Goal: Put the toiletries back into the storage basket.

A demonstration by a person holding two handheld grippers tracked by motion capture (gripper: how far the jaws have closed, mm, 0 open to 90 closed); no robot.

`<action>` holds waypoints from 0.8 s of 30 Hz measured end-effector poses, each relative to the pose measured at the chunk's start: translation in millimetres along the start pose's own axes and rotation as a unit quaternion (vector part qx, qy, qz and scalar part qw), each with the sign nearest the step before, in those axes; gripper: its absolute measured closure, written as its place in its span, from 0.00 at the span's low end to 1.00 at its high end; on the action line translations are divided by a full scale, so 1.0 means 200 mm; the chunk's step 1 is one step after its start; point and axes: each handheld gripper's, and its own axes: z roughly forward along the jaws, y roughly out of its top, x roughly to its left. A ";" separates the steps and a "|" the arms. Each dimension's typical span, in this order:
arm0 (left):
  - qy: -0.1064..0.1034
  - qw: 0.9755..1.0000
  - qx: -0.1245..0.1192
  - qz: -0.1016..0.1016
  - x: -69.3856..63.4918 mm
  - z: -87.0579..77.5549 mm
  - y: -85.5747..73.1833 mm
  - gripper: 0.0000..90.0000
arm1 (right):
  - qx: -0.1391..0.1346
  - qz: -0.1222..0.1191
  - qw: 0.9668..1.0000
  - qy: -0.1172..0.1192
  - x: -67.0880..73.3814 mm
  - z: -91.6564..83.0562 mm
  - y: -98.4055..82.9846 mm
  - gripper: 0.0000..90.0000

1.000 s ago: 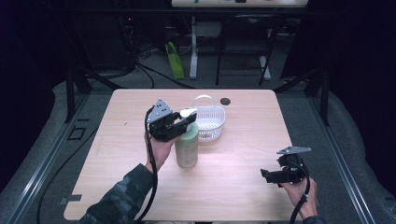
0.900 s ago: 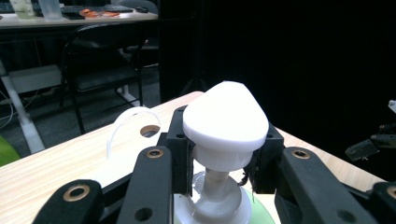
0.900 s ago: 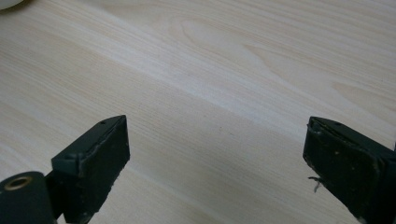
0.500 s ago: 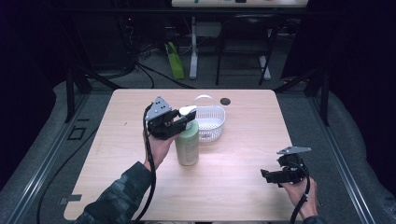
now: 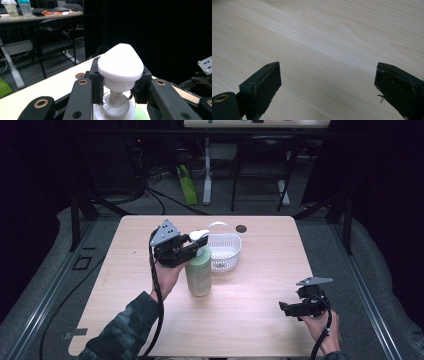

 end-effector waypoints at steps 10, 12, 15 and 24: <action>-0.005 1.000 -0.003 0.003 0.00 -0.03 0.06 0.74 | 0.000 0.001 1.000 0.000 0.00 0.00 0.00 0.07; -0.006 1.000 -0.002 0.001 0.00 -0.03 0.07 0.74 | 0.001 0.001 1.000 0.001 0.00 0.00 0.00 0.07; -0.008 1.000 -0.001 0.002 0.00 -0.03 0.09 0.74 | 0.001 0.001 1.000 0.001 0.00 0.00 0.00 0.07; -0.010 1.000 -0.009 0.004 0.01 -0.04 0.14 0.74 | 0.003 0.001 1.000 0.001 -0.01 0.00 0.00 0.07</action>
